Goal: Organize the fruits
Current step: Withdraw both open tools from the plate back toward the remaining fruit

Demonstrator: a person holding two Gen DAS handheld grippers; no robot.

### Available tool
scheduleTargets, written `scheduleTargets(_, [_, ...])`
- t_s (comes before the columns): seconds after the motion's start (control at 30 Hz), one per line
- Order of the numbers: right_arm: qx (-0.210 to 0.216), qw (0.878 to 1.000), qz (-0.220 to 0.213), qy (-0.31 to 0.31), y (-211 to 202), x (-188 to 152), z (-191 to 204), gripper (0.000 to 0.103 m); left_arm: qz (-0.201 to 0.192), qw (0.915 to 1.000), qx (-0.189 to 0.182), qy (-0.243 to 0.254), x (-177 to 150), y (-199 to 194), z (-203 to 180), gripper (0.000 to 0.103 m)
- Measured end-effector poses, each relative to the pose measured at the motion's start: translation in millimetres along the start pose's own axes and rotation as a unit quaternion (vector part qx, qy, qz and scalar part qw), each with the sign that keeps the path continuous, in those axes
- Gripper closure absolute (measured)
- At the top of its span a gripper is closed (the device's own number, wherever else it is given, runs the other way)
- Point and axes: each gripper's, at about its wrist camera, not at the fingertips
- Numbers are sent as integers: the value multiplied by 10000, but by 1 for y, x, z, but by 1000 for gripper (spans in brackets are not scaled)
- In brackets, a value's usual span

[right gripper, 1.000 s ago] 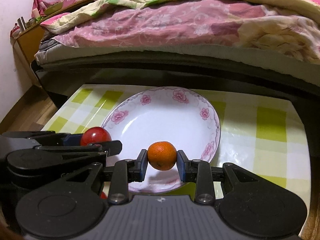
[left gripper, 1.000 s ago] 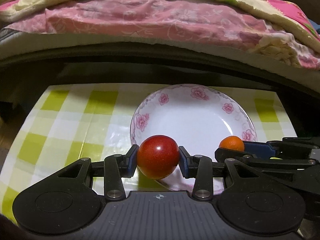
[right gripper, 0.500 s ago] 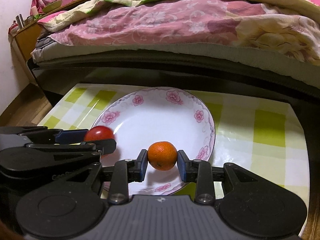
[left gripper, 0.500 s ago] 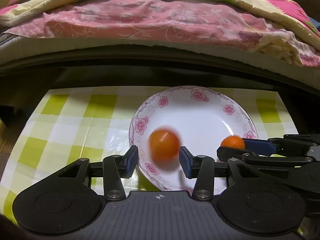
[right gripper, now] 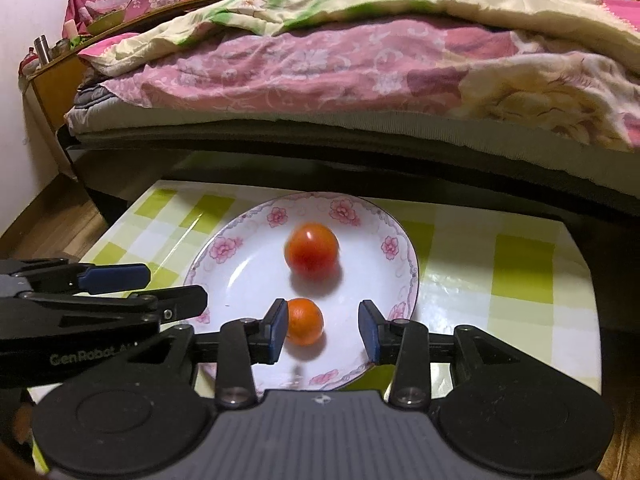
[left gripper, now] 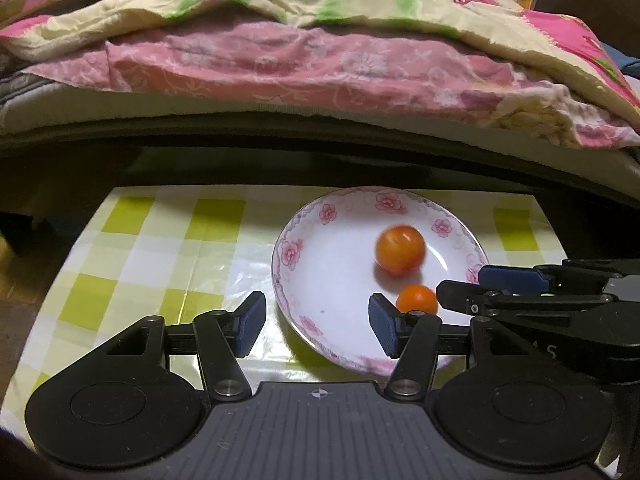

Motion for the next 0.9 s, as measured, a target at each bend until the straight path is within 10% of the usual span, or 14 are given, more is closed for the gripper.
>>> scheduleTargets(0.9, [196, 9992, 300, -168, -63, -64, 39, 63, 324, 9991, -160, -240, -68, -56, 19, 32])
Point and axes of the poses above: each gripper's, at about its wrist camera, not at the fingertips, and y roughly the way its jaws point, z to its left, x to its top, and after that the axes turned 8 degrees about z, right-handed
